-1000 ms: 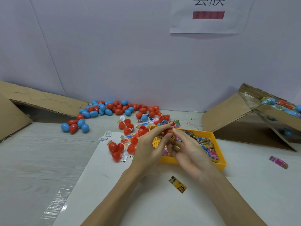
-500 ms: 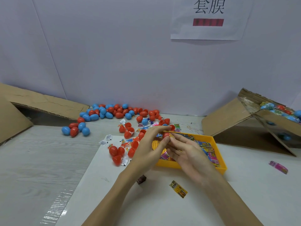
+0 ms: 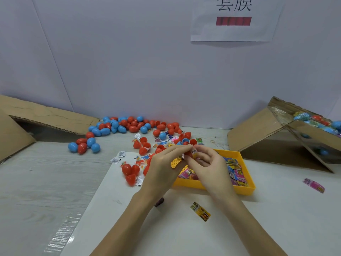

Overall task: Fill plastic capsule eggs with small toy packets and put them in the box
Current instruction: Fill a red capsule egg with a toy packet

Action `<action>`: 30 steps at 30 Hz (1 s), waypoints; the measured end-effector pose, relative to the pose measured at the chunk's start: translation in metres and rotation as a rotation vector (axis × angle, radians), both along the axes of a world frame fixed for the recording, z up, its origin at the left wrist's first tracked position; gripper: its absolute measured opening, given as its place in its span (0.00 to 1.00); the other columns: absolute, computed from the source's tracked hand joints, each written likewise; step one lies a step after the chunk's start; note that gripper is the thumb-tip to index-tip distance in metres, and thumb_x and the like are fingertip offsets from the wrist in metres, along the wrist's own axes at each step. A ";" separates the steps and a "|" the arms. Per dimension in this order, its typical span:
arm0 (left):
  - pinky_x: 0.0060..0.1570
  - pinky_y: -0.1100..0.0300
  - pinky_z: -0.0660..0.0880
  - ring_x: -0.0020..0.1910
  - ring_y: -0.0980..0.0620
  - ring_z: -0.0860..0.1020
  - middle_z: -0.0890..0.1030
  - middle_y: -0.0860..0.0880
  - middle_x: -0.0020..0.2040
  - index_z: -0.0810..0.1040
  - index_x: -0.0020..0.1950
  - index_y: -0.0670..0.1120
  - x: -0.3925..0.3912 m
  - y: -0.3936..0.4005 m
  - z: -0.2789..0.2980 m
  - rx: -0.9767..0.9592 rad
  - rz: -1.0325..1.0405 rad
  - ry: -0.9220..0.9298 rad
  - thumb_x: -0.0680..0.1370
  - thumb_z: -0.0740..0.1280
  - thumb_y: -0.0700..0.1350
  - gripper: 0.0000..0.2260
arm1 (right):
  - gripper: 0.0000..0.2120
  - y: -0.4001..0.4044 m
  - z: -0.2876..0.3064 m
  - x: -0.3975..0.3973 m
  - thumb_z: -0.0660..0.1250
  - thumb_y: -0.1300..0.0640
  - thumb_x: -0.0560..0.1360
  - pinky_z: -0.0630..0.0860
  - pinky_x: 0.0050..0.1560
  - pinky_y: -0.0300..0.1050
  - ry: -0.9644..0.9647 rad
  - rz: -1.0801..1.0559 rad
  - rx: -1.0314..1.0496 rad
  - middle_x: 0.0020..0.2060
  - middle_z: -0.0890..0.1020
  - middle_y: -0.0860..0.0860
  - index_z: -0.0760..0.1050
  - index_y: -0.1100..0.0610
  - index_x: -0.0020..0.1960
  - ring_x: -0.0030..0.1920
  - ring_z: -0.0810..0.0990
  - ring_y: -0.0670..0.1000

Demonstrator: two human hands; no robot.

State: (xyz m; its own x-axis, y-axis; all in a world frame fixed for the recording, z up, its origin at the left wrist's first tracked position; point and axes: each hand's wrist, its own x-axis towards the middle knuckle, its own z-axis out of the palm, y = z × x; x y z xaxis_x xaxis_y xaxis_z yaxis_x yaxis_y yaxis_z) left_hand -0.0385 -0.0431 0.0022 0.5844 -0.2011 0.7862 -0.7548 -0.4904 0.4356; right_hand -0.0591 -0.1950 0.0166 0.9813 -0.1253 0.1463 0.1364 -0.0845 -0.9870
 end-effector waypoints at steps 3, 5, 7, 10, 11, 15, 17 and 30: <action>0.60 0.63 0.79 0.58 0.52 0.83 0.85 0.46 0.59 0.83 0.64 0.41 -0.002 0.000 0.000 -0.009 0.022 -0.028 0.73 0.77 0.35 0.20 | 0.20 0.000 -0.002 -0.002 0.78 0.53 0.75 0.86 0.51 0.51 -0.043 -0.062 -0.087 0.52 0.86 0.45 0.80 0.53 0.65 0.52 0.85 0.43; 0.60 0.62 0.79 0.58 0.53 0.83 0.85 0.46 0.59 0.83 0.63 0.41 -0.003 -0.002 0.000 -0.007 0.026 -0.059 0.73 0.77 0.35 0.18 | 0.17 -0.001 -0.001 -0.003 0.78 0.53 0.74 0.86 0.48 0.53 -0.062 -0.098 -0.116 0.48 0.86 0.44 0.81 0.52 0.61 0.50 0.85 0.41; 0.60 0.63 0.79 0.58 0.53 0.83 0.85 0.47 0.58 0.84 0.62 0.41 -0.005 -0.004 0.000 -0.008 0.036 -0.085 0.72 0.78 0.34 0.18 | 0.14 -0.002 -0.001 -0.004 0.78 0.53 0.73 0.86 0.45 0.54 -0.081 -0.128 -0.131 0.46 0.85 0.44 0.81 0.50 0.57 0.49 0.85 0.41; 0.59 0.65 0.79 0.56 0.54 0.84 0.86 0.48 0.56 0.85 0.60 0.42 -0.005 -0.005 0.000 -0.032 0.064 -0.103 0.72 0.78 0.34 0.18 | 0.14 -0.001 -0.001 -0.005 0.79 0.53 0.73 0.87 0.44 0.54 -0.091 -0.153 -0.131 0.46 0.85 0.44 0.81 0.51 0.56 0.48 0.85 0.42; 0.59 0.65 0.79 0.55 0.54 0.84 0.86 0.48 0.56 0.85 0.60 0.42 -0.006 -0.005 0.000 -0.035 0.077 -0.113 0.71 0.78 0.34 0.17 | 0.14 0.000 -0.001 -0.005 0.79 0.53 0.73 0.87 0.43 0.54 -0.099 -0.158 -0.124 0.46 0.86 0.44 0.81 0.51 0.57 0.48 0.85 0.43; 0.58 0.62 0.80 0.56 0.54 0.82 0.85 0.47 0.56 0.83 0.61 0.40 -0.007 -0.009 0.000 -0.072 0.104 -0.104 0.72 0.78 0.33 0.18 | 0.17 0.002 -0.001 -0.005 0.79 0.54 0.73 0.86 0.46 0.43 -0.154 -0.133 -0.112 0.49 0.86 0.43 0.80 0.50 0.60 0.50 0.85 0.40; 0.60 0.62 0.78 0.59 0.54 0.80 0.82 0.47 0.59 0.79 0.68 0.41 -0.007 -0.010 0.001 -0.067 0.085 -0.049 0.74 0.76 0.33 0.22 | 0.18 0.002 -0.001 -0.004 0.79 0.55 0.74 0.82 0.47 0.35 -0.179 -0.098 -0.109 0.49 0.86 0.42 0.80 0.50 0.62 0.51 0.85 0.39; 0.62 0.61 0.78 0.60 0.50 0.82 0.84 0.44 0.60 0.84 0.62 0.40 -0.014 -0.010 0.004 0.010 0.104 -0.183 0.73 0.76 0.35 0.17 | 0.17 -0.001 0.001 -0.006 0.79 0.53 0.72 0.85 0.48 0.42 -0.241 -0.168 -0.165 0.48 0.86 0.42 0.81 0.52 0.60 0.49 0.85 0.40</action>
State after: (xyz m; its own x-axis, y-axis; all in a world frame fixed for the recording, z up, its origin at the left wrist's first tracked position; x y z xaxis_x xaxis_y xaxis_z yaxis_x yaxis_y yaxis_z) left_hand -0.0525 -0.0527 0.0059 0.4498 -0.1557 0.8795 -0.7659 -0.5737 0.2902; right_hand -0.0653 -0.1956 0.0178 0.8838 -0.2374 0.4031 0.3346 -0.2815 -0.8993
